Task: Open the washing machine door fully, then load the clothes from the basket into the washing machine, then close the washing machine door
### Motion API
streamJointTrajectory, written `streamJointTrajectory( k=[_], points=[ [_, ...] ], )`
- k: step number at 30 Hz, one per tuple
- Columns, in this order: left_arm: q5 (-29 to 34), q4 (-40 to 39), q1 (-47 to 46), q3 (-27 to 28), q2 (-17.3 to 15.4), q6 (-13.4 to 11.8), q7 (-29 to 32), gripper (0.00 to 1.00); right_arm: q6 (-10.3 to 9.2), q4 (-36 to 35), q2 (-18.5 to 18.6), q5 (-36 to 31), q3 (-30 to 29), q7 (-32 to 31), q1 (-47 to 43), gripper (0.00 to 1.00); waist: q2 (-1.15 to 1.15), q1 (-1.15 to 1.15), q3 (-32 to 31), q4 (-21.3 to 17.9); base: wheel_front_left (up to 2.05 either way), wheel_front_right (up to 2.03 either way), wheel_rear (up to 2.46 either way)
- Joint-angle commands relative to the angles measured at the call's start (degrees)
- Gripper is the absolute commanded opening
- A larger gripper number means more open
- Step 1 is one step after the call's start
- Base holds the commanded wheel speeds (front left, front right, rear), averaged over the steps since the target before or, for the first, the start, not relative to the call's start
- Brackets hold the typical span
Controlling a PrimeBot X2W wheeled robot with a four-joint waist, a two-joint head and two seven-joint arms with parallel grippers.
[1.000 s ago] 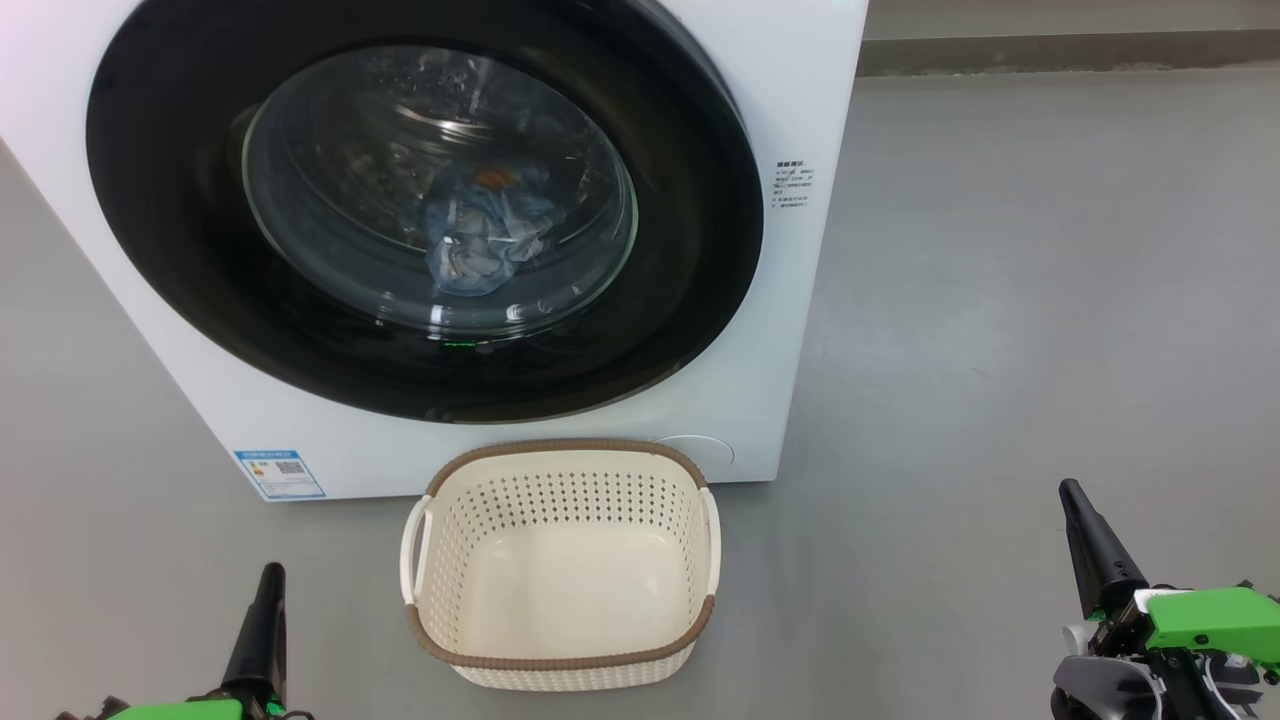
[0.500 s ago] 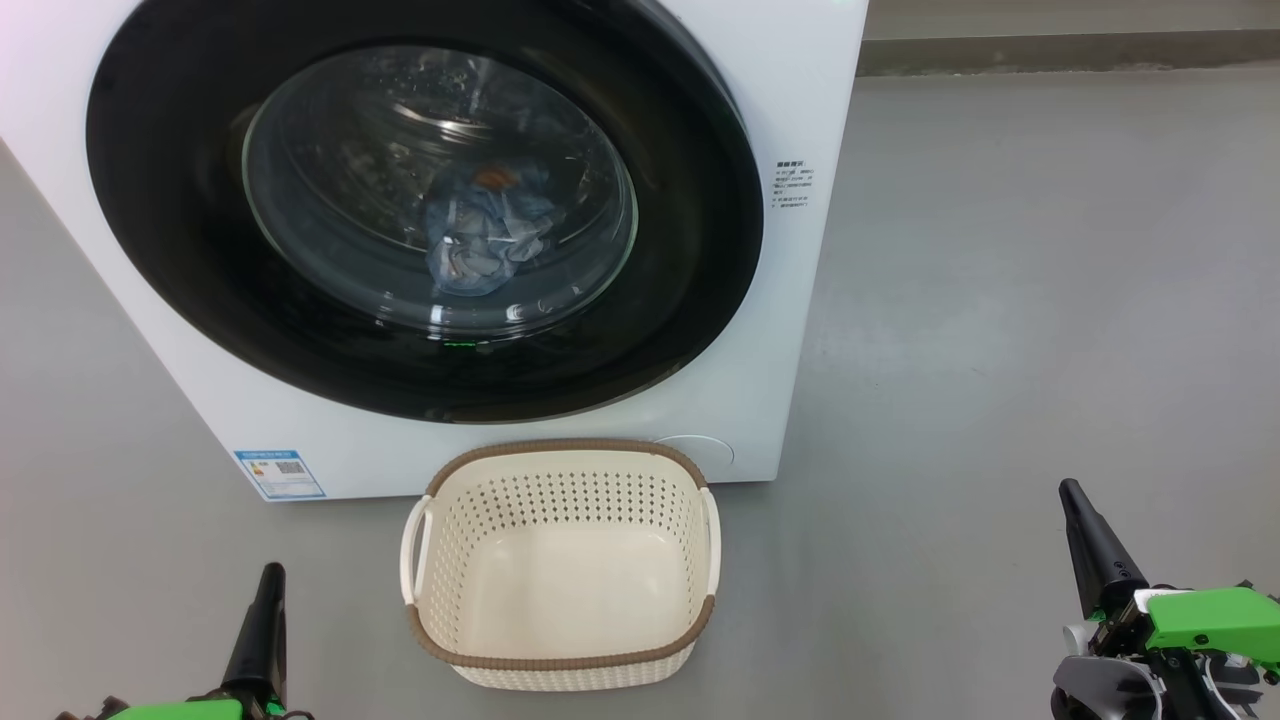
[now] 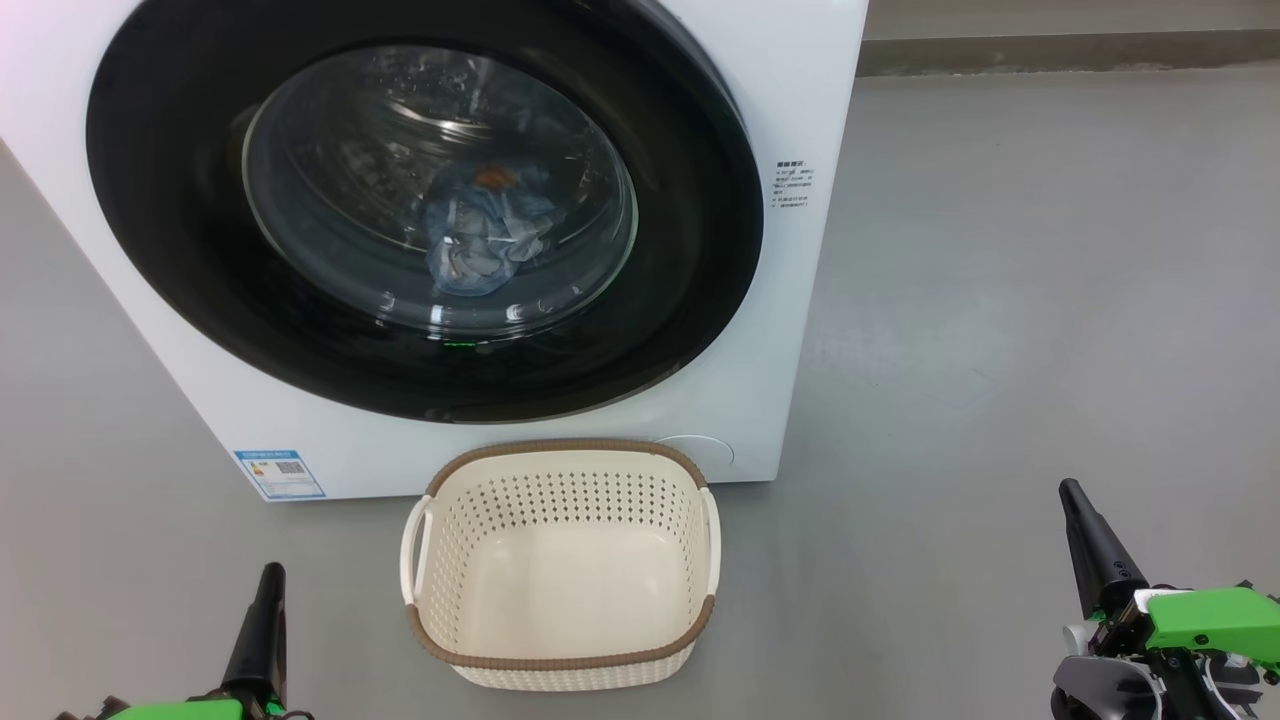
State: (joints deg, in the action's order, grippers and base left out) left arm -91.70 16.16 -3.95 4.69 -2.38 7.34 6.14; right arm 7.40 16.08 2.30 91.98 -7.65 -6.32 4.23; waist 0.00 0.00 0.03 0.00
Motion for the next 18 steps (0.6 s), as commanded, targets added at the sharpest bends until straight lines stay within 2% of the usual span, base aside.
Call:
streamJointTrajectory(
  k=[1, 18],
  points=[
    [-0.4, -1.8, -2.6, 1.9, -0.5, 0.1, 0.4, 0.00, 0.09, -1.7, 0.6, 0.1, 1.0, -0.2, 2.4, 0.00, 0.00, 0.00, 0.0, 0.0, 0.00, 0.00, 0.00],
    [-0.4, -1.8, -2.6, 1.9, -0.5, 0.1, 0.4, 0.00, 0.09, -1.7, 0.6, 0.1, 1.0, -0.2, 2.4, 0.00, 0.00, 0.00, 0.0, 0.0, 0.00, 0.00, 0.00]
  ],
)
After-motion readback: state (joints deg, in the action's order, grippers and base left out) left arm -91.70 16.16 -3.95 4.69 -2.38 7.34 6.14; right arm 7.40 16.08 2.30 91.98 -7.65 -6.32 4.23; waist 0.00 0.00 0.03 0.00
